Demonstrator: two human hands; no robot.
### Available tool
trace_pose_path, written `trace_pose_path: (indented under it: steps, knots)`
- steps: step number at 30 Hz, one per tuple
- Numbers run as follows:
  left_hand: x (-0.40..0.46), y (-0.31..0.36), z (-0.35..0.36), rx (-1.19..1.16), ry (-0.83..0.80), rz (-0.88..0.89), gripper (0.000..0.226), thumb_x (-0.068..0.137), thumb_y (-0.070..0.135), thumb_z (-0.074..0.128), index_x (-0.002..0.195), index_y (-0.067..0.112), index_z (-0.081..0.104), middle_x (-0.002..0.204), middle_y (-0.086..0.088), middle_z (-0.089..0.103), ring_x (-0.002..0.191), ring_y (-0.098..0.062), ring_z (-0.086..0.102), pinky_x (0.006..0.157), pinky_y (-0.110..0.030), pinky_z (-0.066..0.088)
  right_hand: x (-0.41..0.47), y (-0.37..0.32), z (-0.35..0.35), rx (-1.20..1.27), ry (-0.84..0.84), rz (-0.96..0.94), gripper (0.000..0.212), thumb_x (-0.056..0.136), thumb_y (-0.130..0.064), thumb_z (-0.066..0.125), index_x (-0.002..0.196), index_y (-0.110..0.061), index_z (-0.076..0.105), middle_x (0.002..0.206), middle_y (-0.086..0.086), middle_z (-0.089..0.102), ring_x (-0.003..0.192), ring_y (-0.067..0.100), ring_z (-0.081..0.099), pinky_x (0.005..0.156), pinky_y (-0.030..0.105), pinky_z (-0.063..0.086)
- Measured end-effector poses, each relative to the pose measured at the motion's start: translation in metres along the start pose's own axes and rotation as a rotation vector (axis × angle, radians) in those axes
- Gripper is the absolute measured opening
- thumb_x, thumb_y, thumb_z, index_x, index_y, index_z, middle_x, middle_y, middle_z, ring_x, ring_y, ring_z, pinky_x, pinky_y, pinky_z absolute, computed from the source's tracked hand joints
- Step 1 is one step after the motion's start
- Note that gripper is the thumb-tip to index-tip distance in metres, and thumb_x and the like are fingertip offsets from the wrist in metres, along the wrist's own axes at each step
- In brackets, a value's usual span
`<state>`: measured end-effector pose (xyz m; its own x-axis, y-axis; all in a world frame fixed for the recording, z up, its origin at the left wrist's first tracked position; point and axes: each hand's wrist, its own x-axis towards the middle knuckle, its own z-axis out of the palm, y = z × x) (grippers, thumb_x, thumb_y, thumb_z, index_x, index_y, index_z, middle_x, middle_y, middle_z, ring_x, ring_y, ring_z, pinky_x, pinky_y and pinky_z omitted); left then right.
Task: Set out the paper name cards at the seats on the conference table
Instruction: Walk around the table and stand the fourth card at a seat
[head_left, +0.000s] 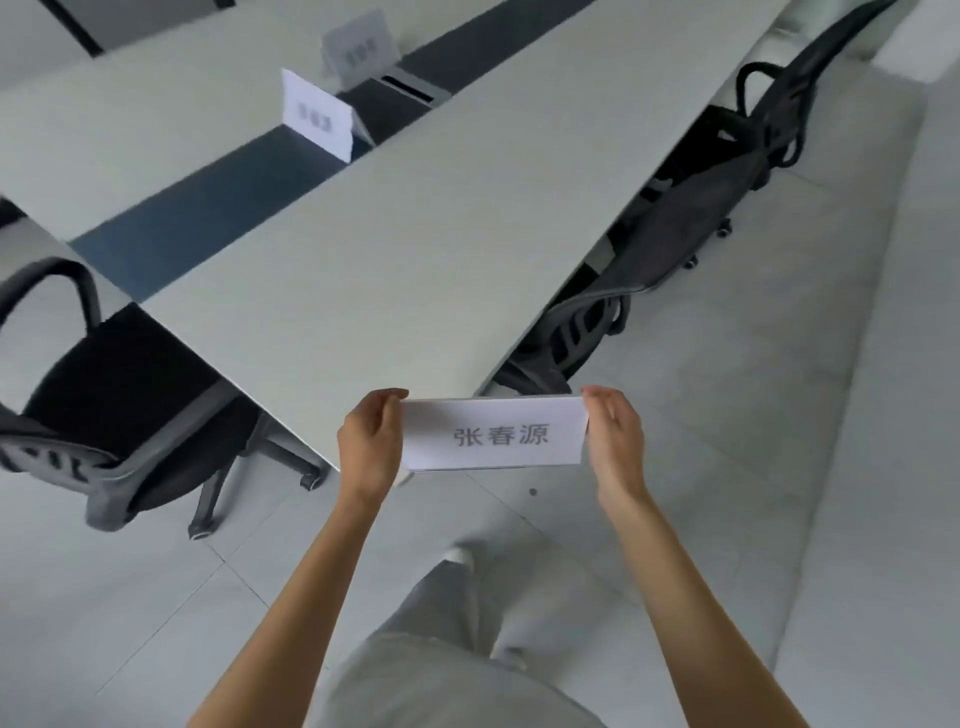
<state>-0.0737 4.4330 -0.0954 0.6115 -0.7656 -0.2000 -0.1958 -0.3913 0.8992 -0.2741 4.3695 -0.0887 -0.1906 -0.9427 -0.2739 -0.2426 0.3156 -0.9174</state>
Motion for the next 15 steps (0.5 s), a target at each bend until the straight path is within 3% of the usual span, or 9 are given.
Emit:
trace_pose_path:
  steps: [4, 9, 12, 15]
  knots:
    - [0.055, -0.004, -0.007, -0.042, 0.145, -0.068, 0.033, 0.09, 0.012, 0.037, 0.112, 0.007, 0.06, 0.118, -0.011, 0.063, 0.111, -0.028, 0.054, 0.094, -0.035, 0.04, 0.063, -0.023, 0.067, -0.024, -0.182, -0.021, 0.02, 0.09, -0.027, 0.045, 0.1, -0.019, 0.06, 0.105, 0.006, 0.062, 0.089, 0.019, 0.055, 0.07, 0.028, 0.043]
    - [0.114, -0.002, -0.018, -0.034, 0.211, -0.135, 0.037, 0.091, 0.013, 0.036, 0.122, 0.006, 0.054, 0.128, -0.012, 0.057, 0.116, -0.024, 0.05, 0.089, -0.025, 0.035, 0.118, -0.055, 0.14, -0.158, -0.322, -0.088, 0.034, 0.093, -0.016, 0.038, 0.122, -0.011, 0.054, 0.131, 0.007, 0.054, 0.116, 0.021, 0.049, 0.1, 0.034, 0.037]
    - [0.142, 0.001, -0.025, -0.051, 0.27, -0.138, 0.037, 0.093, 0.015, 0.036, 0.126, 0.005, 0.051, 0.127, -0.012, 0.057, 0.105, -0.019, 0.051, 0.083, -0.02, 0.034, 0.146, -0.07, 0.176, -0.248, -0.415, -0.122, 0.038, 0.091, -0.009, 0.036, 0.124, -0.01, 0.052, 0.133, 0.008, 0.053, 0.123, 0.024, 0.046, 0.101, 0.032, 0.036]
    - [0.166, -0.002, -0.03, -0.035, 0.299, -0.139, 0.036, 0.095, 0.018, 0.038, 0.126, 0.007, 0.051, 0.105, -0.013, 0.062, 0.096, -0.025, 0.055, 0.081, -0.023, 0.039, 0.171, -0.081, 0.207, -0.266, -0.502, -0.158, 0.039, 0.088, -0.007, 0.036, 0.123, -0.012, 0.053, 0.116, 0.005, 0.056, 0.109, 0.02, 0.049, 0.092, 0.03, 0.038]
